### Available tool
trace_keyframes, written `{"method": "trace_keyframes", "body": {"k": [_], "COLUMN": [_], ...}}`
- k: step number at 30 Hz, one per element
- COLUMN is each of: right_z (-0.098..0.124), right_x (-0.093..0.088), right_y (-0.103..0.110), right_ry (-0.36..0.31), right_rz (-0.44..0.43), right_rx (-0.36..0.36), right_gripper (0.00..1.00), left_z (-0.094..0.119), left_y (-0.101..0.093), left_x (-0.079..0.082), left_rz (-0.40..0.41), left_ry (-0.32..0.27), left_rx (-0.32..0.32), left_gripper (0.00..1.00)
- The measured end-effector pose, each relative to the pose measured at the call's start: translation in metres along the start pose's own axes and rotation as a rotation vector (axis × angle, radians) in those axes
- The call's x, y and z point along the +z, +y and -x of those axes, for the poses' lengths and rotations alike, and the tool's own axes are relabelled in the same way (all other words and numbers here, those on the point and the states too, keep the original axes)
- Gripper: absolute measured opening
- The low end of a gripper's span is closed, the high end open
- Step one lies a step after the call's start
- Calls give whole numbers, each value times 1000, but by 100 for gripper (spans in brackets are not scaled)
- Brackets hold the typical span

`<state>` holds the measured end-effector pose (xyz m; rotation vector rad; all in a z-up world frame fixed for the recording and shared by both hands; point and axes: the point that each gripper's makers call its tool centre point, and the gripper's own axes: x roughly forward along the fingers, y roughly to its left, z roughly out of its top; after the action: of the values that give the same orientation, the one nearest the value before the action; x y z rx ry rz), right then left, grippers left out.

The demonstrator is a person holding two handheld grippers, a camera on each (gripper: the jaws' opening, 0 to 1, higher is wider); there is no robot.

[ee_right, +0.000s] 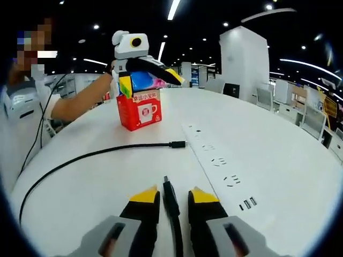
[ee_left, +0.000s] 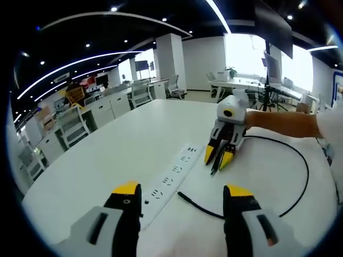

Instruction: Find the data cable on the table. Grasp the USB connector end of the cable and insert it into the USB port on the table

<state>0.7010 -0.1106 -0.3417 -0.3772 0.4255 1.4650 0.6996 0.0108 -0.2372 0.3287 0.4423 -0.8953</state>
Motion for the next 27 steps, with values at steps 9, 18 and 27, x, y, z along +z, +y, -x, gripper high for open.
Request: {"method": "trace_keyframes", "body": {"k": [9, 18, 27], "right_z": [1, 1, -1], "right_x": [-1, -1, 0], "right_y": [-2, -1, -2], "right_ry": [2, 2, 1], "right_rz": [12, 47, 41], "right_rx": [2, 7, 9], "right_gripper": [22, 17, 14], "left_z": [0, -1, -1], "left_y": [0, 0, 0], "left_x": [1, 1, 2], "left_rz": [-1, -1, -2], "left_ry": [-5, -2, -1], "left_rx": [-1, -2, -2], "left_gripper": [62, 62, 62]}}
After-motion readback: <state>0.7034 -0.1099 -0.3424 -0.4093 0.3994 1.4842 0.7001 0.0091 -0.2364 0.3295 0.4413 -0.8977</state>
